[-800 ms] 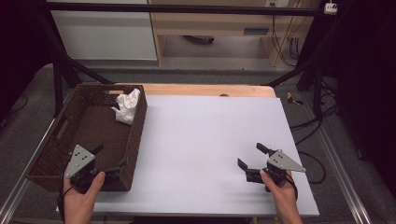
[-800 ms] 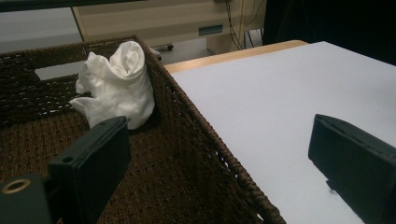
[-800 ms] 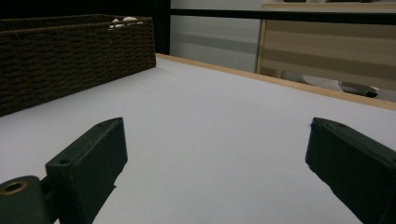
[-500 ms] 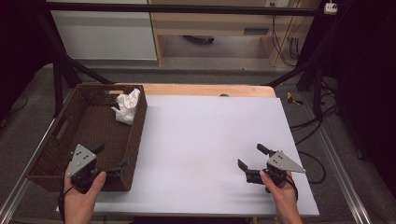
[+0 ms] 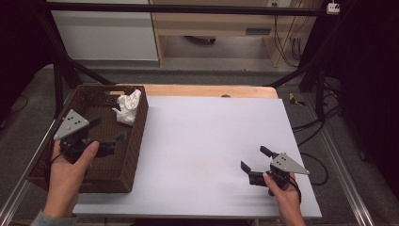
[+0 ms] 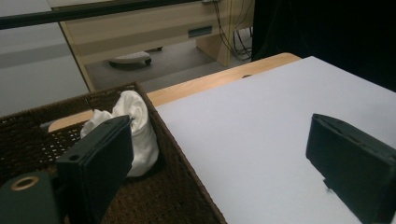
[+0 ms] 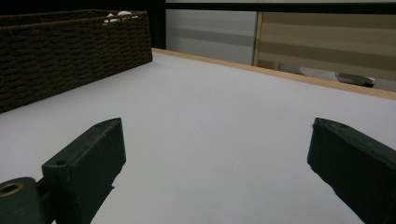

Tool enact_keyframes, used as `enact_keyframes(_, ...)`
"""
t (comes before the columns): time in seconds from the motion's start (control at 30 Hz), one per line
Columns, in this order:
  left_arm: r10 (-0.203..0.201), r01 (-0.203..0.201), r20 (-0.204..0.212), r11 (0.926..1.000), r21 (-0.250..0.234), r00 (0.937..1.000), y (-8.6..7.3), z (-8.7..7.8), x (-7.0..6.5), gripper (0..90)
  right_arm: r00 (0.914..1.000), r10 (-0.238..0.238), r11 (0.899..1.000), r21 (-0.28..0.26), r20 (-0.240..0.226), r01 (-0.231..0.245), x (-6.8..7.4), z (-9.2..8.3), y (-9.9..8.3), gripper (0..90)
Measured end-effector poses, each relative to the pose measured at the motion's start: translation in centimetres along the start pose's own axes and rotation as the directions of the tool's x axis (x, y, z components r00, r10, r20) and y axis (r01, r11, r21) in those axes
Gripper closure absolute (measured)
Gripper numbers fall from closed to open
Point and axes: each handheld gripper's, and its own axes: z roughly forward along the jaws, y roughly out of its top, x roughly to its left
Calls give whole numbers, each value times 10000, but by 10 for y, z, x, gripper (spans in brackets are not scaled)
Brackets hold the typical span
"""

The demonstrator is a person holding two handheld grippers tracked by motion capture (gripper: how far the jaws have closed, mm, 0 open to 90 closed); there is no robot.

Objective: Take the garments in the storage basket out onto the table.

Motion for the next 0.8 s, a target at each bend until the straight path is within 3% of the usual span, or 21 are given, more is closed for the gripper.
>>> enact_keyframes(0.13, 328, -323, -196, 9992, 242, 9993, 15, 11, 10, 77, 10000, 26, 10000, 8, 75, -26, 1, -1, 0, 49)
enact_keyframes(0.27, 450, -431, -413, 9980, 467, 9981, 19, 22, 21, 77, 9999, -14, 10000, -10, 133, 15, 1, -1, 0, 48)
enact_keyframes(0.33, 790, -728, -740, 9939, 826, 9941, 19, 31, 31, 75, 9998, -59, 10000, -5, 179, 59, 2, -1, 0, 48)
enact_keyframes(0.53, 395, -252, -1226, 9929, 1161, 9917, 15, 55, 60, 75, 9999, -130, 9999, -14, 111, 130, 4, 1, 0, 47)
enact_keyframes(0.6, 189, -43, -1198, 9927, 1207, 9926, 13, 64, 67, 67, 9998, -176, 9998, 5, 55, 176, 5, 1, 0, 46)
enact_keyframes(0.7, 289, -120, -1218, 9905, 1367, 9921, 11, 77, 75, 65, 9998, -199, 9998, 9, 39, 199, 5, 2, 1, 45)
enact_keyframes(0.8, 140, 42, -1215, 9888, 1490, 9925, 7, 91, 83, 64, 9997, -230, 9997, 25, 25, 230, 5, 2, 1, 45)
